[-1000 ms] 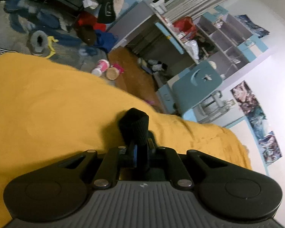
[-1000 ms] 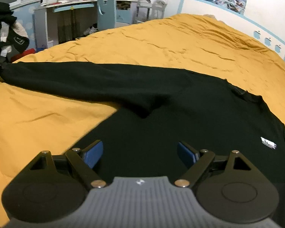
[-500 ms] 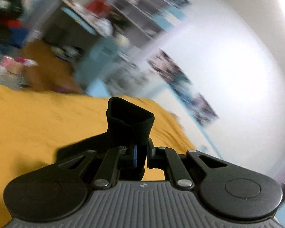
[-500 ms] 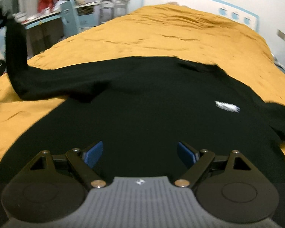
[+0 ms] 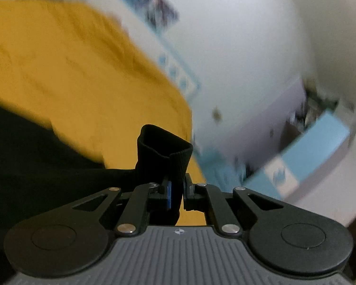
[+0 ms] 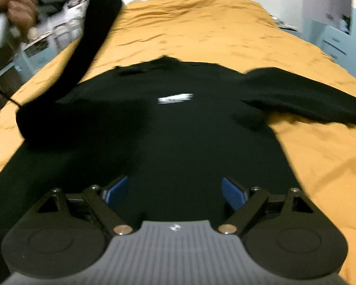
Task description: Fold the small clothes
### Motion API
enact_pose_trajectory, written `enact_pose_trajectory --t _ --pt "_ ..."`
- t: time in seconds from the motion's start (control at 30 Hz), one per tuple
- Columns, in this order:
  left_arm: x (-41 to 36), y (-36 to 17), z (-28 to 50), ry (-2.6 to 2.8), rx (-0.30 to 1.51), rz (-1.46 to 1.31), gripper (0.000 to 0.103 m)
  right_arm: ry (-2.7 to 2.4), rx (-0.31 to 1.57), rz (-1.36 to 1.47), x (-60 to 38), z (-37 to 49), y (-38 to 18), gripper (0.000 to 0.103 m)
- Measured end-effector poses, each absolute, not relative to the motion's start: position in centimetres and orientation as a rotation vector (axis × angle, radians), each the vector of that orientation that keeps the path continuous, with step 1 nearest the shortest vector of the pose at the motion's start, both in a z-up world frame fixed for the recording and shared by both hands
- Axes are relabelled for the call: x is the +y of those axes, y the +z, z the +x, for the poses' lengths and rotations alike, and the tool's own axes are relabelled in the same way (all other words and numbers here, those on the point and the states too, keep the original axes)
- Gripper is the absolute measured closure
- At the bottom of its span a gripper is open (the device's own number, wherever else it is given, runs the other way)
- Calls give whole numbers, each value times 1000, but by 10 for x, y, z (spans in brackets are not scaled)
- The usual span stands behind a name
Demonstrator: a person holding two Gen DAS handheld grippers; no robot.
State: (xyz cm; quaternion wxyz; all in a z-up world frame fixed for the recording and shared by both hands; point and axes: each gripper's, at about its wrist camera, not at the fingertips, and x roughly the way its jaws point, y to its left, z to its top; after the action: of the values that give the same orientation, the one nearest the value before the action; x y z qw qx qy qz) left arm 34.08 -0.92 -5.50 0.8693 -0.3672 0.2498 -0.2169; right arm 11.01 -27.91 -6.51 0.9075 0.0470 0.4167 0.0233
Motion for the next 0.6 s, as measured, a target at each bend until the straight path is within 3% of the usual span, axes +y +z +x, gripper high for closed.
enact_pose_trajectory --t 0.1,0.17,0.23,0.3,0.37,0.5,0.6 --pt "-45 -106 362 -489 683 -727 79 -10 869 111 -304 110 -69 21" --pt "-51 -126 367 -507 777 -756 79 -40 871 123 -319 112 -70 21" --pt "-34 -122 362 -537 760 -761 76 -56 854 155 -332 118 -70 22" --pt "-3 -106 349 -522 707 -722 58 -35 837 220 -346 130 -68 23" --pt "29 -90 327 -468 644 -664 47 4 818 305 -356 146 -67 28" --pt "108 -88 283 -282 608 -594 46 20 819 421 -364 192 -80 30" --pt "166 -120 250 -144 651 -661 46 7 866 548 -370 227 -104 30"
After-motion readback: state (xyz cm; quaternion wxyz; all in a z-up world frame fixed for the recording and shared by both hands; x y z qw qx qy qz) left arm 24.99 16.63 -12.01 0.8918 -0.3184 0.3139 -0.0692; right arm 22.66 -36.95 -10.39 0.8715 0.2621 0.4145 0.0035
